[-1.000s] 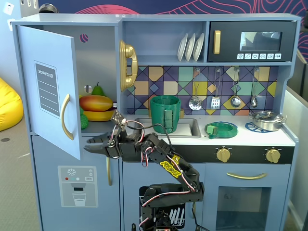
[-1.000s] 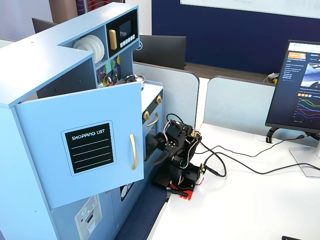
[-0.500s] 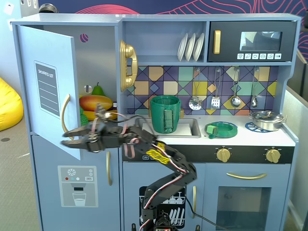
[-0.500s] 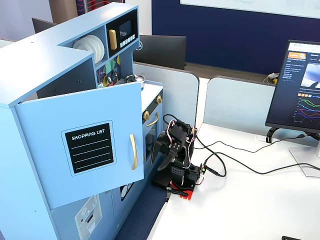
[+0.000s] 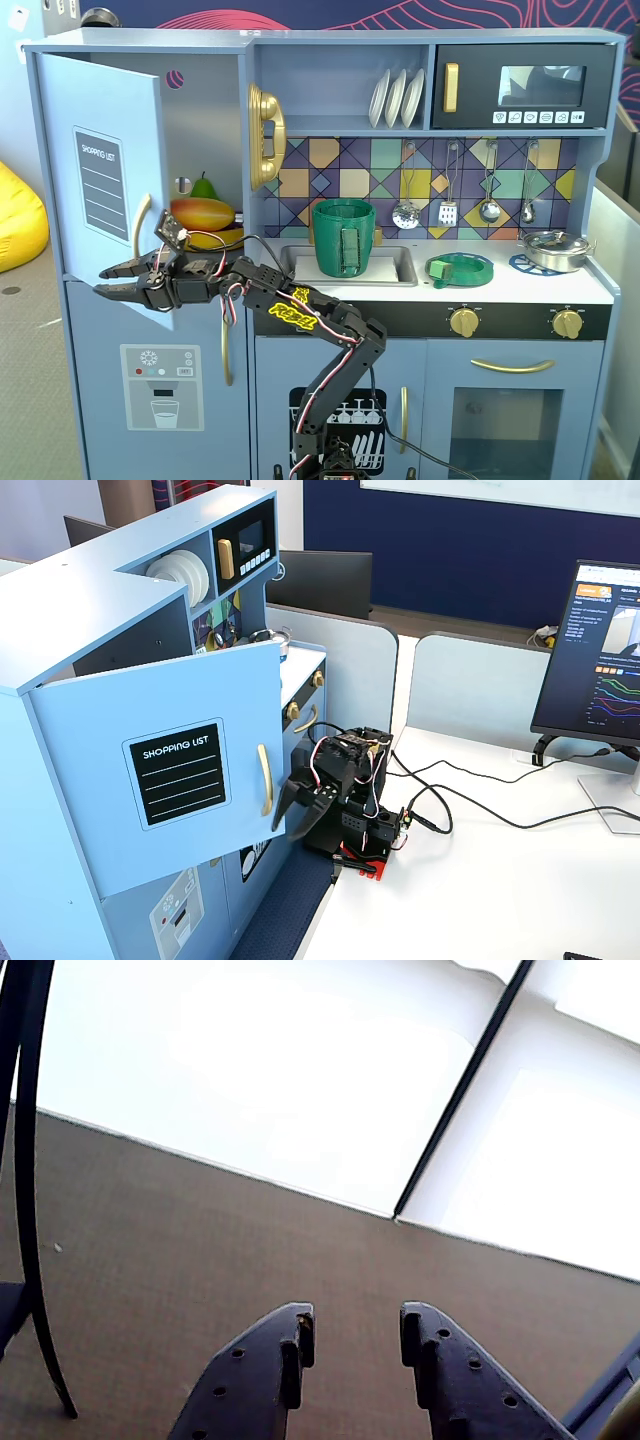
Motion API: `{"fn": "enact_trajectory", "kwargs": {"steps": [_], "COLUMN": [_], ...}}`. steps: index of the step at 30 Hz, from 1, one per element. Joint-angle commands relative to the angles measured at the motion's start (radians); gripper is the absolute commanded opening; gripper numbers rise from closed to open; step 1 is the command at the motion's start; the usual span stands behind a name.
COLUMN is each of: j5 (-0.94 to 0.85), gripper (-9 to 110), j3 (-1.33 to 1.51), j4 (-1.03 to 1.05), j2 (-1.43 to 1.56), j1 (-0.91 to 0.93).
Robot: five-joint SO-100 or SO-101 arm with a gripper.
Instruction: Close the left cabinet door
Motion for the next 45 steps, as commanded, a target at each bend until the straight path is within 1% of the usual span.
{"fn": "enact_trajectory", "kwargs": {"steps": [1,15,23,26,32,35,40,42,45], "j5": [0.026,0.092,0.138,0.146,0.158,0.178,0.155,0.140,0.175], "gripper": [0,0,0,0,0,0,0,0,0], "j3": [-0.074,-0.109,-0.187,-0.202,-0.195,-0.150,-0.028,0.055,0.158], "j4": [-0.025,0.035,-0.011,-0.043,-0.075,-0.006,0.164,0.212,0.307], "j2": [0.006,0.006,-0.100,-0.143,-0.179,-0.101,0.123,0.216,0.331], "j1": [0.103,0.439,0.660,0.710,0.753,0.735,0.686,0.716,0.811]}}
